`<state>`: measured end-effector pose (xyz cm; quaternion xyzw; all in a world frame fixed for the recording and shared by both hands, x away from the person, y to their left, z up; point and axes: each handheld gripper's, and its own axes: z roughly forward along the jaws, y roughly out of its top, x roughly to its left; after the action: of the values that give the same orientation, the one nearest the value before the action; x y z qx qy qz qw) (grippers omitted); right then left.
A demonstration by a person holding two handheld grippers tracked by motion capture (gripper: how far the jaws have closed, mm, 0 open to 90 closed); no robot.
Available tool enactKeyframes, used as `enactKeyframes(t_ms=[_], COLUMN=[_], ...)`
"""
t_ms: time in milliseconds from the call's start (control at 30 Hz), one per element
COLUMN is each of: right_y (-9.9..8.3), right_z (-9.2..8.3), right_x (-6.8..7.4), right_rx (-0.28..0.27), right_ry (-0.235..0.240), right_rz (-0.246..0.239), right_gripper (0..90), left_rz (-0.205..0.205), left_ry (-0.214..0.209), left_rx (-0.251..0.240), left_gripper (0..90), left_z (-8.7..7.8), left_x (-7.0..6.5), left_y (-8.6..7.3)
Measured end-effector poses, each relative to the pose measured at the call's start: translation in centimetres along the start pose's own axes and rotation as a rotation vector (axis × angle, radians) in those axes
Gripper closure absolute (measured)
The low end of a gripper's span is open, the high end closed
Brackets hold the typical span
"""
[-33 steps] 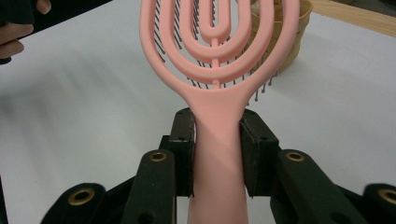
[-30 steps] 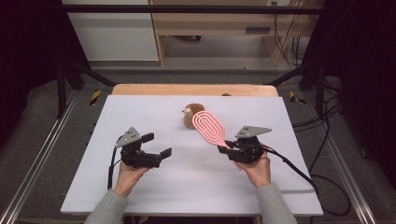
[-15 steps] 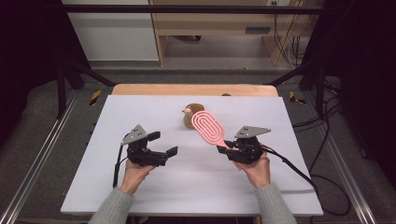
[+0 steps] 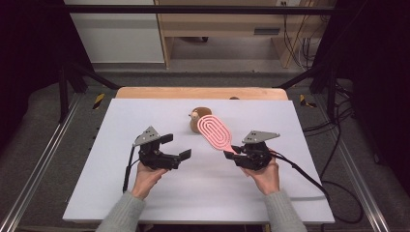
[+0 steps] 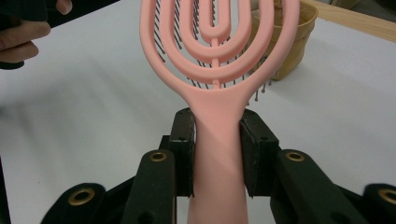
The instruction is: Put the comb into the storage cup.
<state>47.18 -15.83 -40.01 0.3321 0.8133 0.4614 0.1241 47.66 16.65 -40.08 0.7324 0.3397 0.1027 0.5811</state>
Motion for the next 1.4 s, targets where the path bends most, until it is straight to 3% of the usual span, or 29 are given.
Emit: enactKeyframes(t_ms=[1400], right_y=[0.0], right_z=[-0.2], right_x=[0.1], right_rx=[-0.023], right_ry=[-0.002], right_rz=[-0.009], right_gripper=[70.0], left_rz=[-0.042], left_ry=[-0.043], left_rx=[-0.011], left_gripper=[0.0], left_z=[3.0], left_x=[-1.1], left_y=[1.0])
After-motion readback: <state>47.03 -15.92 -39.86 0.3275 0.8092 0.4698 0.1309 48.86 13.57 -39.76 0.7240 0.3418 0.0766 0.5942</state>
